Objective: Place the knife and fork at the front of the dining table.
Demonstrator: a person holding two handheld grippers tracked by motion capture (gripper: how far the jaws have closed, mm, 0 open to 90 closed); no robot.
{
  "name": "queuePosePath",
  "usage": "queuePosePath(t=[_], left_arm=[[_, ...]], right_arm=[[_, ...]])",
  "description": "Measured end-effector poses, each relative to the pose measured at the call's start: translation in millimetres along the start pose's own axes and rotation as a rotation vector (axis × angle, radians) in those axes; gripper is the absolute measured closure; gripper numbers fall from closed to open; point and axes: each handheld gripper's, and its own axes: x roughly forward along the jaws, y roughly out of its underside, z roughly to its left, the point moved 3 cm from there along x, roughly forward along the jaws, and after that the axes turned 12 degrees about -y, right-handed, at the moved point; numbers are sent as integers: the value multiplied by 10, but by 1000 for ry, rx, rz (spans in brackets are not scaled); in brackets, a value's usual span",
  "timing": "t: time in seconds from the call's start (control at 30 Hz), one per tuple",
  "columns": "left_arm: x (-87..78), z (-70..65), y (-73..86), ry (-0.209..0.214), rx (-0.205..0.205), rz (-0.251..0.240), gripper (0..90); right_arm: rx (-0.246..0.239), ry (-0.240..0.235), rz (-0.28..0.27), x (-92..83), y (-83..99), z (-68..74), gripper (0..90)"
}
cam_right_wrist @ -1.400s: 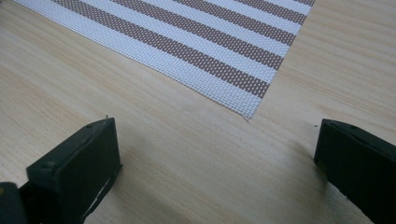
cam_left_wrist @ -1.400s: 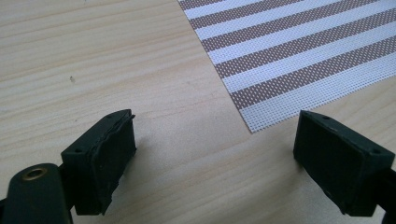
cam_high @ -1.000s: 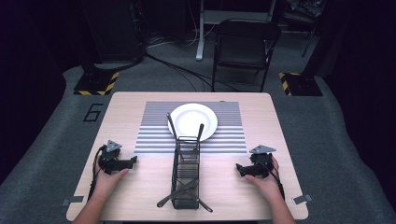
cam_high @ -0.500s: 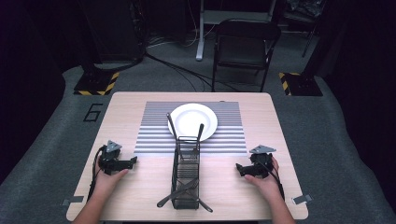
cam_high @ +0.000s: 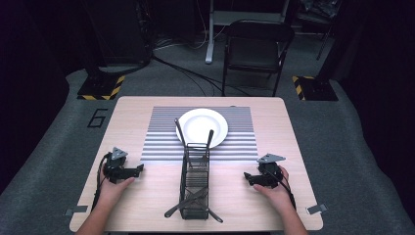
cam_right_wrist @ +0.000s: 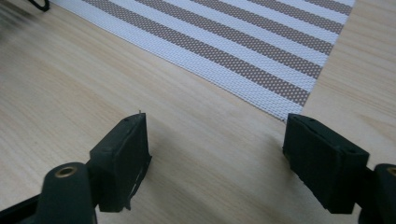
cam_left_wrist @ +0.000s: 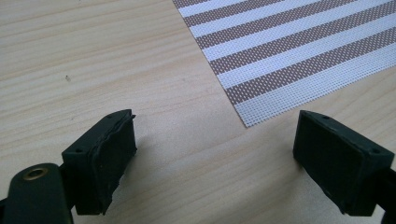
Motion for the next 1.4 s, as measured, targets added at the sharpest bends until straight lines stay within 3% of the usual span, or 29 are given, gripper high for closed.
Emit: queuePosePath(t=[0.47, 0.77, 1.07, 1.4], left_arm=[[-1, -1, 0, 0, -1, 1, 130], [0, 0, 0, 0, 0, 0, 130], [1, -1, 0, -1, -1, -1, 130], [-1, -1, 2, 0, 1, -1, 130]], right_arm=[[-26, -30, -27, -83, -89, 126, 249], [-59, -60, -44, -180, -201, 254, 311], [-79, -115, -58, -236, -331, 396, 357], [-90, -153, -24, -237, -423, 464, 414]])
